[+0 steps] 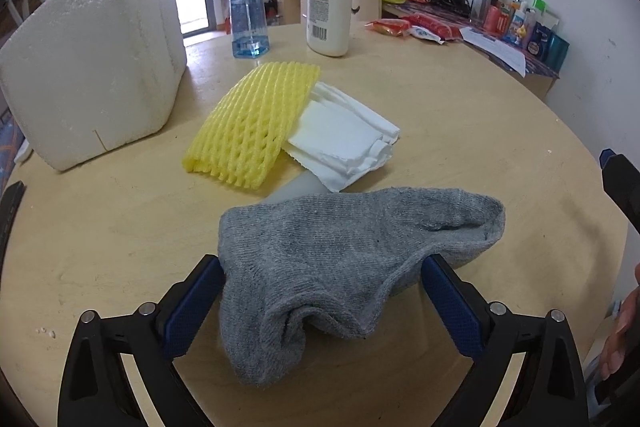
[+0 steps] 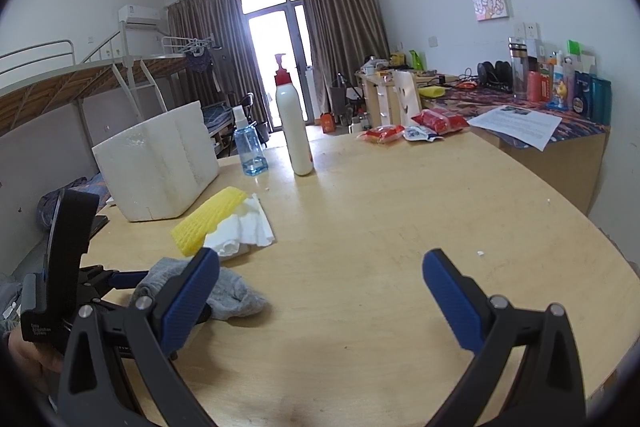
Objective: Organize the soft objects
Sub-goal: 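Close the left tool on the grey sock and lift it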
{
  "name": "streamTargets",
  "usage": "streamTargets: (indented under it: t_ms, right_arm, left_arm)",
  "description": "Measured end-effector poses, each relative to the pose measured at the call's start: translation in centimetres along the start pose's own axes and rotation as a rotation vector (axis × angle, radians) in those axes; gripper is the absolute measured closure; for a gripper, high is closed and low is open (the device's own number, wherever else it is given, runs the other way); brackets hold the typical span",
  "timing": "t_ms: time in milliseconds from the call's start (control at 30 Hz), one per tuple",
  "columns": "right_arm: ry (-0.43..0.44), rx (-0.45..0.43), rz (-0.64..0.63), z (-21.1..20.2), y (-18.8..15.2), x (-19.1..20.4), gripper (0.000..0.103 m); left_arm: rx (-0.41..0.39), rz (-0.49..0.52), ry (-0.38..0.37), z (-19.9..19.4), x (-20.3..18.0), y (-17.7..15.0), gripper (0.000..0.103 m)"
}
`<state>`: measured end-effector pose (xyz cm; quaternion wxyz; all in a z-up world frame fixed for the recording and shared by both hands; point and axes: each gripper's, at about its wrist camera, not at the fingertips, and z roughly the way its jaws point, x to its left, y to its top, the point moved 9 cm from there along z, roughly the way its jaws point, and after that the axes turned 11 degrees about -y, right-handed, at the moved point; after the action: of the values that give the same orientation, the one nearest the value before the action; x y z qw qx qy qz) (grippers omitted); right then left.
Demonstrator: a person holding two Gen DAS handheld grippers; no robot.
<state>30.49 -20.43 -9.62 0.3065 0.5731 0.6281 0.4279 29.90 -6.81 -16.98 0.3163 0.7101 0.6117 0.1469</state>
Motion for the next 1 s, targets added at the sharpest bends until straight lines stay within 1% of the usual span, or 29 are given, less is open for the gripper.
streamTargets:
  t_ms: [33,100,133,233,300,333,400,433,500,533,600,767,1000]
  right_arm:
    - [0.000,0.002,0.002,0.0,-0.1,-0.1,0.000]
    - [-0.003,0.008,0.004,0.2,-0.2,-0.2,0.000]
    - [-0.001,0.008,0.005,0.2,-0.2,-0.3,0.000]
    - [-0.002,0.011,0.007,0.3,-0.2,-0.5,0.000]
    - [-0.003,0.012,0.008,0.4,-0.2,-0.5,0.000]
    - [-0.002,0.011,0.009,0.3,-0.3,-0.6,0.000]
    - [-0.003,0.014,0.009,0.3,-0.3,-0.5,0.000]
    - [-0.003,0.014,0.008,0.3,-0.4,-0.5,0.000]
    - [-0.004,0.016,0.008,0.3,-0.4,-0.5,0.000]
    - [-0.005,0.017,0.008,0.3,-0.4,-0.5,0.000]
    - [-0.004,0.013,0.014,0.1,-0.2,-0.5,0.000]
    - [-0.005,0.013,0.006,0.1,-0.1,-0.2,0.000]
    - [-0.009,0.008,-0.013,-0.2,0.2,0.6,0.000]
  left_arm:
    - [-0.003,-0.002,0.001,0.0,0.0,0.1,0.006]
    - [-0.015,-0.005,0.000,-0.1,0.1,0.2,0.013]
    - [-0.017,-0.004,0.003,-0.1,0.1,0.2,0.015]
    - [-0.022,0.009,0.004,-0.2,-0.1,0.3,0.024]
    - [-0.028,0.008,0.001,-0.3,0.0,0.4,0.034]
    - [-0.032,0.003,0.000,-0.4,0.0,0.5,0.037]
    - [-0.038,-0.005,-0.005,-0.5,0.3,0.6,0.048]
    - [-0.041,-0.008,-0.008,-0.5,0.3,0.6,0.051]
    - [-0.044,-0.006,-0.019,-0.5,0.3,0.6,0.059]
    - [-0.045,-0.003,-0.022,-0.5,0.2,0.6,0.061]
    - [-0.047,0.001,-0.035,-0.6,0.1,0.6,0.072]
    - [-0.049,0.010,-0.065,-0.6,-0.2,0.5,0.084]
    - [-0.079,0.027,-0.073,-1.9,-0.1,0.7,0.085]
